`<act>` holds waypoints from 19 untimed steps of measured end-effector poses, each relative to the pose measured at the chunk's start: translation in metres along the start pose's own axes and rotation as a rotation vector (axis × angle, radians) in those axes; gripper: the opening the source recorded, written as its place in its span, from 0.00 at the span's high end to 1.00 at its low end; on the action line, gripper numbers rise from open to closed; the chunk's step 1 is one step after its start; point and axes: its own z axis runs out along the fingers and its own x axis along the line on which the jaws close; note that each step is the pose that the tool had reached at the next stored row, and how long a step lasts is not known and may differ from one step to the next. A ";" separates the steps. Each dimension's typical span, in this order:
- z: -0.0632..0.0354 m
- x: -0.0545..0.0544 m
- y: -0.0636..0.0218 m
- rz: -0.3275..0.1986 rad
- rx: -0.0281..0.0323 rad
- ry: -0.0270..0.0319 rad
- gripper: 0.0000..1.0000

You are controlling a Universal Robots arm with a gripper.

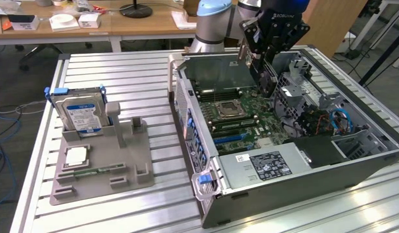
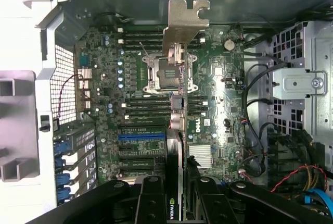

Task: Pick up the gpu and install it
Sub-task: 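Insert the gpu into the slot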

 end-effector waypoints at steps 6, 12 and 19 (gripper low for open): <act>0.0000 0.000 0.0000 -0.004 -0.0002 0.0002 0.74; 0.0000 0.000 0.0000 -0.010 -0.0005 0.0004 0.74; 0.0000 0.000 0.0000 -0.019 -0.0008 0.0008 0.74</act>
